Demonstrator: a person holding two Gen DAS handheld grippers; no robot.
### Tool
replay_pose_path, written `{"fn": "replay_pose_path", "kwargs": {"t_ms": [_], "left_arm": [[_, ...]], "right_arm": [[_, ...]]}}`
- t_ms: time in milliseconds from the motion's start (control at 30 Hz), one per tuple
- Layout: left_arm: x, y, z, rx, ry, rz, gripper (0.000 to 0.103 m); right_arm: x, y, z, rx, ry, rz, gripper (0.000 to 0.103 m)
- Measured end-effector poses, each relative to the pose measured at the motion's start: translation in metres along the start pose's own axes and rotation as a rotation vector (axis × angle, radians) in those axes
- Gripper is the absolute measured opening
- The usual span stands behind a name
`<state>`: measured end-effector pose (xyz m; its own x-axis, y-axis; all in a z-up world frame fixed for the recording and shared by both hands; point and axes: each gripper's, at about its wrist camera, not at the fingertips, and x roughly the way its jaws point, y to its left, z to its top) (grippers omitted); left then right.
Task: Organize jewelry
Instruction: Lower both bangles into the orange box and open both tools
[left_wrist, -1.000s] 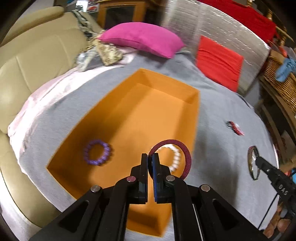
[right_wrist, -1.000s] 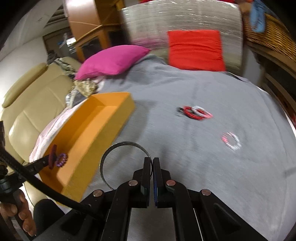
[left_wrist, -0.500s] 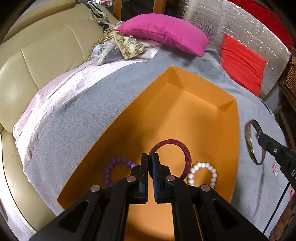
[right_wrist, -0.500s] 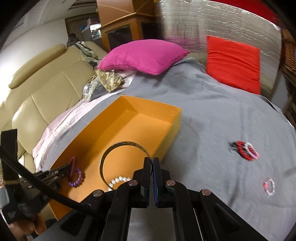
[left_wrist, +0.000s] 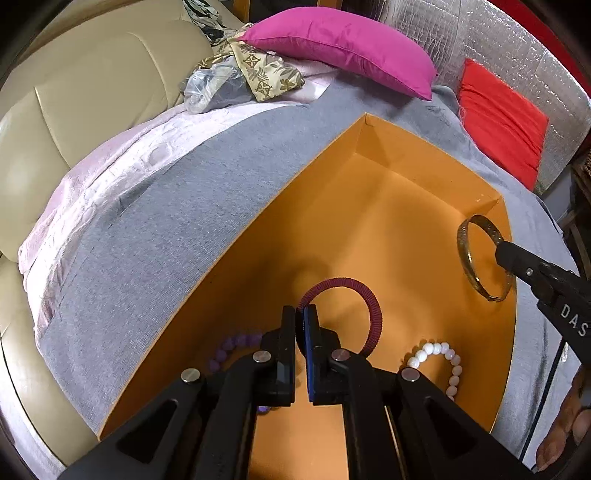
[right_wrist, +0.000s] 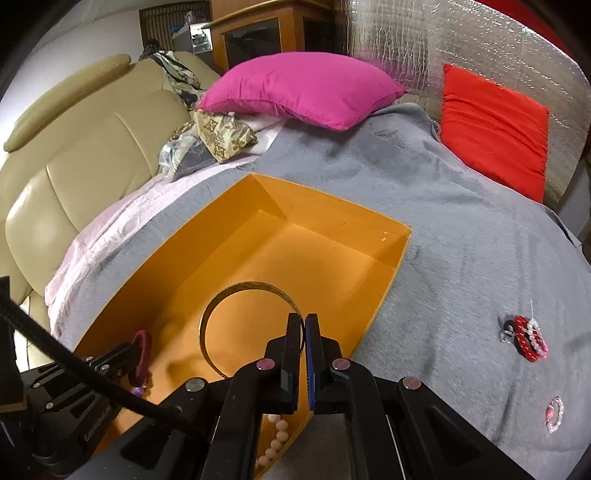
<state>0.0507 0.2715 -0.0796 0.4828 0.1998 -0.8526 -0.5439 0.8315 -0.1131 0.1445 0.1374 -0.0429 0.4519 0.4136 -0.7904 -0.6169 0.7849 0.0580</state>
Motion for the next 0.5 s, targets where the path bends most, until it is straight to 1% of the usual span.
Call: {"fn": "replay_pose_path", "kwargs": {"t_ms": [500], "left_arm": [[0.015, -0.004, 0.008, 0.023, 0.042, 0.02, 0.005]], "right_arm": [[0.026, -0.001, 0.008, -0.007, 0.037, -0.024, 0.003]]}}
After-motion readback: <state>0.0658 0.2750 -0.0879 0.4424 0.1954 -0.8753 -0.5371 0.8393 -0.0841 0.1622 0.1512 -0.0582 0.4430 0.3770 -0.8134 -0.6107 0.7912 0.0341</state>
